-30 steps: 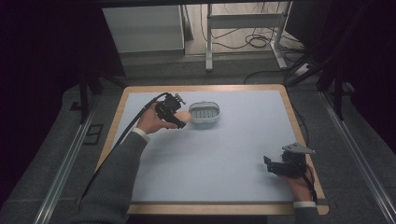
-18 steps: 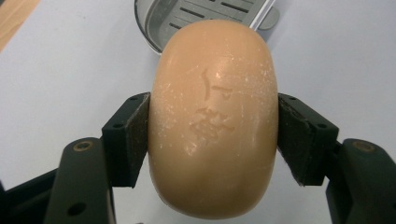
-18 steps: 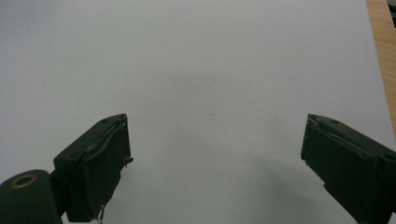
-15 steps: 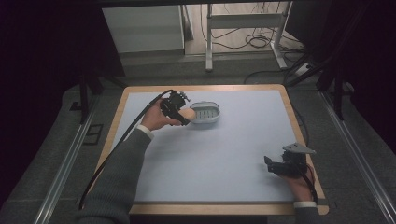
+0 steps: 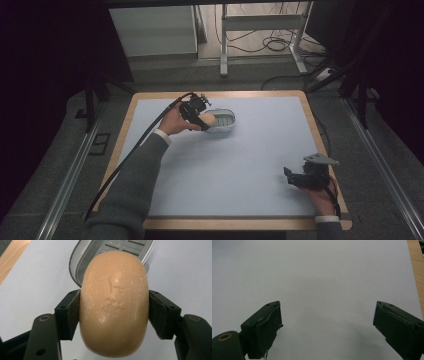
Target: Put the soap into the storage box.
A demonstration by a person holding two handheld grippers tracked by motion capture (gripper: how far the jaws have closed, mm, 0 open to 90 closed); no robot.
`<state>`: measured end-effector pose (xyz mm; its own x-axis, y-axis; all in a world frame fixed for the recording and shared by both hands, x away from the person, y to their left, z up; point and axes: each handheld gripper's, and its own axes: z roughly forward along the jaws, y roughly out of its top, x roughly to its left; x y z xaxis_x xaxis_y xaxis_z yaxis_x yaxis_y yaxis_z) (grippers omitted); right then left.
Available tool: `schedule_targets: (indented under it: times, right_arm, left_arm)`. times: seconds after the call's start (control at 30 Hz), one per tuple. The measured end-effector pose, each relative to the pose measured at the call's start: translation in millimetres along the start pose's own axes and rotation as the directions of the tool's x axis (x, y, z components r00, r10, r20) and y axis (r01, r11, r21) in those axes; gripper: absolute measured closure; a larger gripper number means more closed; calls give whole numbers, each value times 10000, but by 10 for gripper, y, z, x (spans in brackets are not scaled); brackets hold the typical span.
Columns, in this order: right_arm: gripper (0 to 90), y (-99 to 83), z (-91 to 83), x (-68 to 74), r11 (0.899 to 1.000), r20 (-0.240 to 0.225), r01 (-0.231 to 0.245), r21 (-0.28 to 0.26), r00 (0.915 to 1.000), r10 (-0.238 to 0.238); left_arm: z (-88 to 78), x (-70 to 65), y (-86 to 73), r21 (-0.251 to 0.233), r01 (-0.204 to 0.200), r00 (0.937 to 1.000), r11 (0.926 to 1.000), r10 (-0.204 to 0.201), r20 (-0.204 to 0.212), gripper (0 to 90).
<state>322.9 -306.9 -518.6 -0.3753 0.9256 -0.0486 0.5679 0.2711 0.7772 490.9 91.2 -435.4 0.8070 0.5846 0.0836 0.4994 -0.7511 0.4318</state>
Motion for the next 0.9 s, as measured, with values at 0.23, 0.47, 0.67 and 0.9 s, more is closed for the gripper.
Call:
schedule_targets:
  times: [0.23, 0.47, 0.67, 0.9]
  right_arm:
    - [81, -8, -2, -21, 10000, 21, -52, 16, 10000, 52]
    - [81, -13, -6, -36, 10000, 33, -91, 3, 10000, 91]
    - [80, -16, -12, -46, 9999, 45, -129, -2, 9999, 129]
    - [80, -23, -16, -65, 9999, 81, -145, 1, 9999, 145]
  left_arm:
    - [48, 15, 131, 61, -160, 9999, 9999, 160, 32, 327]
    - [102, 19, 259, 51, -246, 9996, 9997, 245, 123, 326]
    - [160, 28, 346, 53, -364, 9991, 9993, 363, 200, 327]
    - [289, 50, 378, 95, -358, 9988, 9993, 355, 350, 327]
